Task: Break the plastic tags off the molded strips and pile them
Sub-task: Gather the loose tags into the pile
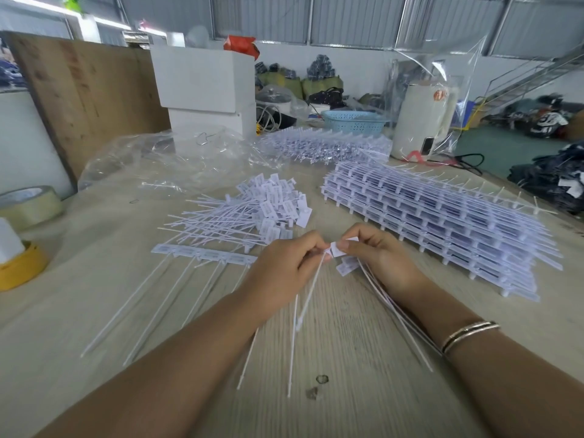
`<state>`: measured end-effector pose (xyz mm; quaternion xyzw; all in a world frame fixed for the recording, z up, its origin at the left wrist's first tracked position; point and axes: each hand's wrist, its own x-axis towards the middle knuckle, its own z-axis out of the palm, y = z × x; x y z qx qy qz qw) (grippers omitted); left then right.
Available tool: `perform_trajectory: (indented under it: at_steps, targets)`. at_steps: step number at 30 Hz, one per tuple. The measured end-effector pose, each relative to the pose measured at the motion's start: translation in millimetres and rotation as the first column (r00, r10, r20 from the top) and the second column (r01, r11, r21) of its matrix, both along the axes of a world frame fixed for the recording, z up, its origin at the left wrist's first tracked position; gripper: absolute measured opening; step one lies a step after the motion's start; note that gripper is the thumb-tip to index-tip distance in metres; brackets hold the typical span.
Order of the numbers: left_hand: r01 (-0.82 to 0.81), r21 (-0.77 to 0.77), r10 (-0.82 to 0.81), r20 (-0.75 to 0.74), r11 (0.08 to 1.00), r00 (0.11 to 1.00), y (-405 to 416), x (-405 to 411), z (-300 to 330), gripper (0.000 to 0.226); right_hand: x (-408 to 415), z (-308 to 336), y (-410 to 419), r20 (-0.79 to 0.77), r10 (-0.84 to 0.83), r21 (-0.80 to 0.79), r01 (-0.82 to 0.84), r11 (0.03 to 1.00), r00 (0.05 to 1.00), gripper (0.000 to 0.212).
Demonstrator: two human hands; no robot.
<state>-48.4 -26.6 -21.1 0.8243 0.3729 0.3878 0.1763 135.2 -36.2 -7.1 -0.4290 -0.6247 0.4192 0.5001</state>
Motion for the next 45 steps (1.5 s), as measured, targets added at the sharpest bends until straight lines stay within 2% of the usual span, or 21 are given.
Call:
perform_trajectory:
  at_steps: [13, 17, 18, 21, 24, 26, 28, 30, 32, 34, 36, 38, 39, 43, 45]
  targets:
    - [0.047, 0.002, -0.047, 0.048, 0.999, 0.998, 1.3, 1.3, 4.3, 0.012, -1.1, 0.8, 3.6, -0.036, 0.043, -0.027, -0.044, 0.999, 0.998, 0.025]
    - [0.033, -0.081, -0.018, 0.180, 0.996, 0.984, -1.4, -5.2, 5.8, 0.009, 10.9, 6.4, 5.2, -0.250, -0.136, -0.105, 0.112, 0.988, 0.959, 0.025]
    - [0.025, -0.095, -0.007, 0.186, 0.995, 0.983, -2.5, -6.0, 6.2, 0.006, 13.7, 6.9, 4.6, -0.209, -0.165, -0.105, 0.145, 0.984, 0.964, 0.025]
    - [-0.010, 0.003, 0.010, 0.003, 1.000, 1.000, -3.6, -2.8, 5.7, 0.013, 6.0, 1.9, 3.6, 0.172, -0.130, -0.054, 0.142, 0.988, 0.976, 0.020]
    - [-0.070, 0.078, 0.081, -0.154, 0.995, 0.985, -2.9, 1.6, 5.4, 0.021, -5.4, 0.0, 6.5, 0.464, -0.196, 0.089, 0.175, 0.981, 0.864, 0.022]
    - [-0.144, 0.066, 0.153, -0.177, 0.987, 0.972, -1.9, 0.9, 7.4, 0.028, -6.9, -0.9, 9.5, 0.541, -0.255, 0.186, 0.181, 0.966, 0.802, 0.028]
    - [-0.240, 0.078, 0.252, -0.245, 0.968, 0.936, 1.0, 0.0, 10.4, 0.036, -6.8, 1.0, 8.6, 0.477, -0.292, 0.154, 0.248, 0.956, 0.829, 0.023]
    - [-0.327, 0.146, 0.358, -0.364, 0.934, 0.860, 3.5, 0.5, 12.4, 0.040, -8.8, 1.7, 6.8, 0.382, -0.279, 0.030, 0.290, 0.956, 0.881, 0.025]
    - [-0.363, 0.179, 0.405, -0.421, 0.914, 0.812, 4.1, 0.1, 13.2, 0.038, -11.6, -1.6, 6.9, 0.427, -0.238, -0.017, 0.271, 0.962, 0.872, 0.031]
    - [-0.372, 0.127, 0.390, -0.411, 0.920, 0.824, 2.7, -2.3, 15.5, 0.034, -17.4, -3.6, 6.4, 0.385, -0.192, -0.057, 0.231, 0.971, 0.903, 0.039]
    - [-0.341, 0.058, 0.337, -0.376, 0.938, 0.863, 1.9, -4.9, 17.4, 0.030, -20.9, -2.4, 5.4, 0.196, -0.135, -0.125, 0.161, 0.979, 0.971, 0.043]
    - [-0.267, -0.001, 0.256, -0.282, 0.964, 0.925, 1.3, -5.1, 19.5, 0.023, -20.9, -1.6, 4.6, 0.003, -0.100, -0.160, 0.099, 0.982, 0.995, 0.036]
    - [-0.238, -0.017, 0.229, -0.221, 0.971, 0.948, 0.3, -3.8, 20.7, 0.020, -21.2, -1.4, 3.3, -0.017, -0.091, -0.156, 0.087, 0.984, 0.996, 0.031]
    - [-0.207, -0.014, 0.205, -0.095, 0.978, 0.974, -6.2, 5.3, 24.0, 0.033, -29.3, -4.9, -1.8, 0.136, -0.071, -0.079, 0.082, 0.994, 0.988, 0.017]
    - [-0.155, -0.043, 0.150, -0.106, 0.987, 0.983, -8.8, 5.4, 25.6, 0.033, -29.4, -5.6, -1.4, 0.159, -0.095, -0.062, 0.106, 0.992, 0.983, 0.014]
